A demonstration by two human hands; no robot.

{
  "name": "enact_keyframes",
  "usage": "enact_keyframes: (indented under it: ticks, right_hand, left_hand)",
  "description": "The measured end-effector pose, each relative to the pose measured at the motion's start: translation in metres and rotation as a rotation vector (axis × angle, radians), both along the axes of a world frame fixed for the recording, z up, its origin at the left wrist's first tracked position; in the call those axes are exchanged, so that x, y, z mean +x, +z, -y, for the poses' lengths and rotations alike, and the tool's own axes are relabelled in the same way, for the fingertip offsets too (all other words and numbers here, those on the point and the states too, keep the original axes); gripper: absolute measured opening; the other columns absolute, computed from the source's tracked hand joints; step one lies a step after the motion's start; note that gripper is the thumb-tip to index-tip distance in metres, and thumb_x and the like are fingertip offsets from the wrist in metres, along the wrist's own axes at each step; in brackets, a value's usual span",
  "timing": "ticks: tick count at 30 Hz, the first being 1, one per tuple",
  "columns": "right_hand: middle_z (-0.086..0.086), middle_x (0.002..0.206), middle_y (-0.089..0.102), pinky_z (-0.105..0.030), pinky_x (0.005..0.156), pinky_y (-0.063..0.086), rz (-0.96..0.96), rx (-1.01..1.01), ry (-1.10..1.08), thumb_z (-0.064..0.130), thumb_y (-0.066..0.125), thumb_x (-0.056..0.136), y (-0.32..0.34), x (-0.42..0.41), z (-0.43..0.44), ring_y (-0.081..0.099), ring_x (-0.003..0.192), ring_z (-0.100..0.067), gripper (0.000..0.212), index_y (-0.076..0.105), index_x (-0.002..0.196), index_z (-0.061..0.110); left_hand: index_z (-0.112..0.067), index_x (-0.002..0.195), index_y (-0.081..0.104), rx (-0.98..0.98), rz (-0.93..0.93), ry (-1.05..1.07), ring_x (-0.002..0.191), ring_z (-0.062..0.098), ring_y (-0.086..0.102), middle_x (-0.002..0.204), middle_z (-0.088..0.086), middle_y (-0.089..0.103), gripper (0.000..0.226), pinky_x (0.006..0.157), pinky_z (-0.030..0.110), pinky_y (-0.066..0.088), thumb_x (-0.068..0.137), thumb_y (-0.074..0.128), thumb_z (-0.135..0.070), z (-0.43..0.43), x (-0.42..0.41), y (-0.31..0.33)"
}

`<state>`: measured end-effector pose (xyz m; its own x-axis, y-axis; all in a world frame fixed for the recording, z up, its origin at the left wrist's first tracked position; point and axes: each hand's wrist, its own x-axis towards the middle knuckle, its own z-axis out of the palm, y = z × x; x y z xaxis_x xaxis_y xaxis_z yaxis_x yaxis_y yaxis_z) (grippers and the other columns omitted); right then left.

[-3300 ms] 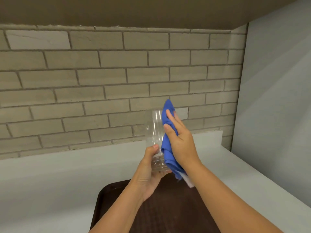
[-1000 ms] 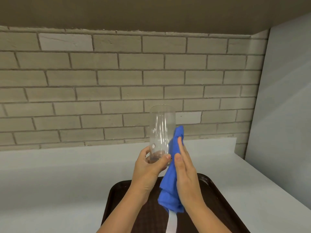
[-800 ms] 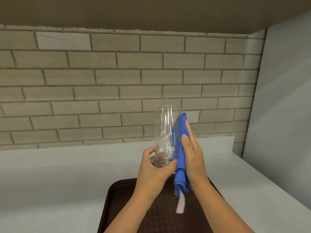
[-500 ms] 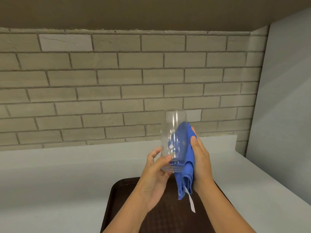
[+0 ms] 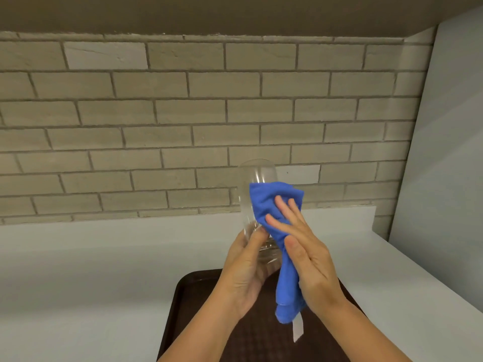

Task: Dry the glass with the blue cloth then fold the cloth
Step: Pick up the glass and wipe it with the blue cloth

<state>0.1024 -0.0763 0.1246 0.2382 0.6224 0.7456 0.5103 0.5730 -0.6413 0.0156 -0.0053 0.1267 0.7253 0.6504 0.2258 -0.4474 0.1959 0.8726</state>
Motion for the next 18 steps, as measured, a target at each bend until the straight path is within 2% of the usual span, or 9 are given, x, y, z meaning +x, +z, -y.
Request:
enact_keyframes:
  ticks: [2, 4, 6, 8, 11, 13, 15, 18]
  right_hand:
    - [0.019, 0.139, 0.039, -0.019, 0.115, 0.014, 0.109, -0.02, 0.002, 0.029, 0.034, 0.088, 0.004, 0.003, 0.002, 0.019, 0.139, -0.002, 0.035, 0.055, 0.116, 0.033]
    - [0.01, 0.137, 0.043, -0.026, 0.117, 0.012, 0.315, -0.032, -0.028, 0.024, 0.035, 0.089, 0.016, 0.008, 0.0, 0.021, 0.14, -0.008, 0.035, 0.059, 0.115, 0.023]
    - [0.001, 0.131, 0.053, -0.034, 0.117, 0.01, 0.593, -0.032, -0.099, 0.021, 0.037, 0.088, 0.032, 0.017, -0.01, 0.027, 0.137, -0.017, 0.036, 0.066, 0.107, 0.013]
    - [-0.009, 0.128, 0.057, -0.041, 0.116, 0.012, 0.74, -0.042, -0.179, 0.02, 0.039, 0.089, 0.048, 0.027, -0.023, 0.03, 0.134, -0.023, 0.035, 0.068, 0.103, 0.008]
    - [-0.013, 0.134, 0.05, -0.043, 0.115, 0.009, 0.609, -0.042, -0.293, 0.011, 0.042, 0.089, 0.063, 0.039, -0.038, 0.022, 0.134, -0.023, 0.031, 0.065, 0.109, 0.005]
    - [-0.008, 0.133, 0.049, -0.041, 0.115, 0.007, 0.592, -0.013, -0.289, 0.013, 0.042, 0.089, 0.056, 0.037, -0.038, 0.023, 0.136, -0.023, 0.031, 0.065, 0.108, 0.006]
    - [-0.005, 0.126, 0.056, -0.042, 0.116, 0.01, 0.69, 0.024, -0.219, 0.021, 0.041, 0.09, 0.036, 0.029, -0.034, 0.028, 0.136, -0.022, 0.032, 0.067, 0.104, 0.01]
    - [-0.005, 0.118, 0.063, -0.039, 0.117, 0.013, 0.738, 0.07, -0.077, 0.029, 0.033, 0.095, 0.014, 0.026, -0.025, 0.034, 0.132, -0.019, 0.038, 0.067, 0.1, 0.013]
  left_hand:
    - [-0.009, 0.111, 0.061, 0.053, -0.04, -0.001, 0.082, 0.017, 0.069, 0.091, 0.005, 0.072, 0.041, 0.069, 0.027, 0.055, 0.077, 0.065, -0.031, -0.003, -0.002, -0.001]
    - [-0.012, 0.111, 0.059, 0.129, -0.084, 0.018, 0.079, 0.014, 0.069, 0.086, 0.003, 0.072, 0.045, 0.066, 0.025, 0.054, 0.072, 0.07, -0.033, -0.004, -0.004, -0.002]
    - [-0.012, 0.112, 0.057, 0.199, -0.123, 0.048, 0.082, 0.016, 0.069, 0.089, 0.005, 0.072, 0.045, 0.067, 0.026, 0.055, 0.073, 0.07, -0.03, -0.004, -0.003, -0.003]
    - [-0.014, 0.11, 0.055, 0.203, -0.162, 0.092, 0.086, 0.02, 0.069, 0.095, 0.007, 0.07, 0.044, 0.072, 0.032, 0.057, 0.071, 0.069, -0.027, -0.005, -0.001, -0.004]
    - [-0.034, 0.102, 0.05, 0.194, -0.206, 0.151, 0.093, 0.024, 0.068, 0.106, 0.009, 0.067, 0.041, 0.084, 0.041, 0.055, 0.068, 0.073, -0.026, -0.007, 0.003, -0.008]
    - [-0.031, 0.107, 0.052, 0.221, -0.206, 0.176, 0.096, 0.024, 0.067, 0.107, 0.01, 0.067, 0.044, 0.085, 0.042, 0.055, 0.069, 0.072, -0.025, -0.009, 0.002, -0.008]
    - [-0.018, 0.114, 0.055, 0.275, -0.181, 0.197, 0.093, 0.023, 0.068, 0.103, 0.01, 0.07, 0.048, 0.078, 0.038, 0.057, 0.069, 0.072, -0.021, -0.016, -0.001, -0.008]
    - [-0.016, 0.107, 0.061, 0.389, -0.167, 0.22, 0.079, 0.013, 0.07, 0.086, 0.001, 0.072, 0.041, 0.064, 0.021, 0.054, 0.068, 0.065, -0.005, -0.019, -0.005, -0.008]
